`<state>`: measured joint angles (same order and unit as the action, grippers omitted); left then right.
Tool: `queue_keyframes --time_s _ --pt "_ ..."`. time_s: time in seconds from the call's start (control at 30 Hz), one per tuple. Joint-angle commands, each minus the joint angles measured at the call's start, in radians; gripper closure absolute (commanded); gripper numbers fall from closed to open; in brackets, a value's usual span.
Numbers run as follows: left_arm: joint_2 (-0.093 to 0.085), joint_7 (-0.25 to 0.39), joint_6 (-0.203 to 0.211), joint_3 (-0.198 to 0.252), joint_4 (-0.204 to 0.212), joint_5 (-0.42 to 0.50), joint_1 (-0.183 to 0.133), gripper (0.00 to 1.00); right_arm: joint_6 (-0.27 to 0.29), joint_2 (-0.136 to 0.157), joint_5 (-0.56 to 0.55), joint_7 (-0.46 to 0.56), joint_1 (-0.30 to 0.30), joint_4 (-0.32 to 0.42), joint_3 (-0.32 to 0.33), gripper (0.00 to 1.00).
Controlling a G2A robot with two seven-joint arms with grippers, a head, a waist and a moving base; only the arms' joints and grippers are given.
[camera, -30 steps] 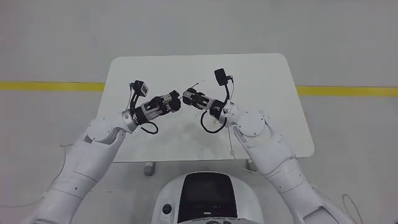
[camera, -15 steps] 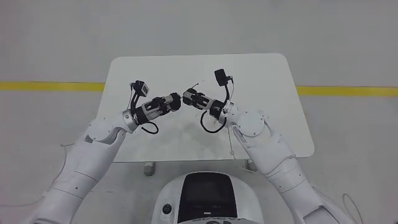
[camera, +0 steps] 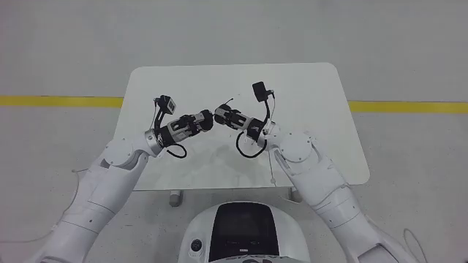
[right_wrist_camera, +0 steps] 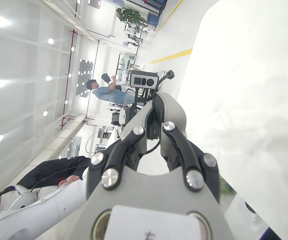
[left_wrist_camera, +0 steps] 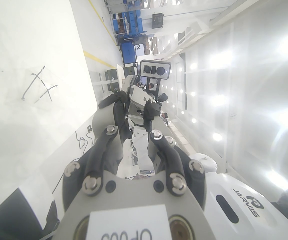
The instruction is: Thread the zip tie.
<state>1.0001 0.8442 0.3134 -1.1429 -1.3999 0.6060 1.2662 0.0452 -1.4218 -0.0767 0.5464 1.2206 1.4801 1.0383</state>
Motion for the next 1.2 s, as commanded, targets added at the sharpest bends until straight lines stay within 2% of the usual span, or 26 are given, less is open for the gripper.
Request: queue_keyframes --time_s 0.0,0.2,0.23,0.27,0.53,0.57,0.6,0.63,0.8,0.97,1.0,1.17 --pt "0.0 0.0 0.0 0.0 0.0 -0.001 0.0 0.82 0.005 0.001 0.009 0.006 0.002 0.002 0.001 1.0" --pt "0.001 0.0 0.001 -0.001 0.001 -0.003 0.001 0.85 0.007 0.003 0.019 0.013 0.001 0.004 -0.001 1.0" --pt "0.001 0.0 0.001 -0.001 0.001 -0.003 0.001 0.89 0.006 0.004 0.02 0.013 0.001 0.003 -0.001 1.0" --pt "0.001 -0.001 0.002 -0.001 0.001 -0.003 0.001 0.99 0.006 0.004 0.021 0.012 0.0 0.003 -0.002 1.0" --pt "0.002 0.003 0.005 -0.006 0.0 -0.002 0.004 1.0 0.001 0.006 0.029 0.007 -0.002 0.001 -0.005 1.0" --pt "0.002 0.005 0.006 -0.008 0.0 0.0 0.005 1.0 0.0 0.007 0.029 0.006 -0.002 0.001 -0.005 0.89" --pt "0.001 0.006 0.006 -0.009 -0.001 0.001 0.007 1.0 -0.002 0.007 0.03 0.005 -0.001 0.0 -0.005 0.04" --pt "0.001 0.008 0.007 -0.011 -0.001 0.003 0.008 1.0 -0.003 0.008 0.033 0.005 -0.001 0.001 -0.003 0.0" --pt "-0.002 0.015 0.006 -0.03 0.0 0.021 0.011 1.0 0.002 0.015 0.043 0.016 0.007 0.017 0.023 0.0" --pt "-0.008 0.043 0.004 -0.065 0.008 0.026 -0.001 1.0 -0.006 0.032 0.061 0.061 0.028 0.028 0.087 0.0" --pt "-0.012 0.065 0.011 -0.075 0.013 0.006 -0.007 1.0 -0.006 0.032 0.061 0.061 0.028 0.028 0.087 0.0" --pt "-0.013 0.066 0.013 -0.078 0.015 -0.001 -0.008 1.0 -0.006 0.032 0.061 0.061 0.028 0.028 0.087 0.0"
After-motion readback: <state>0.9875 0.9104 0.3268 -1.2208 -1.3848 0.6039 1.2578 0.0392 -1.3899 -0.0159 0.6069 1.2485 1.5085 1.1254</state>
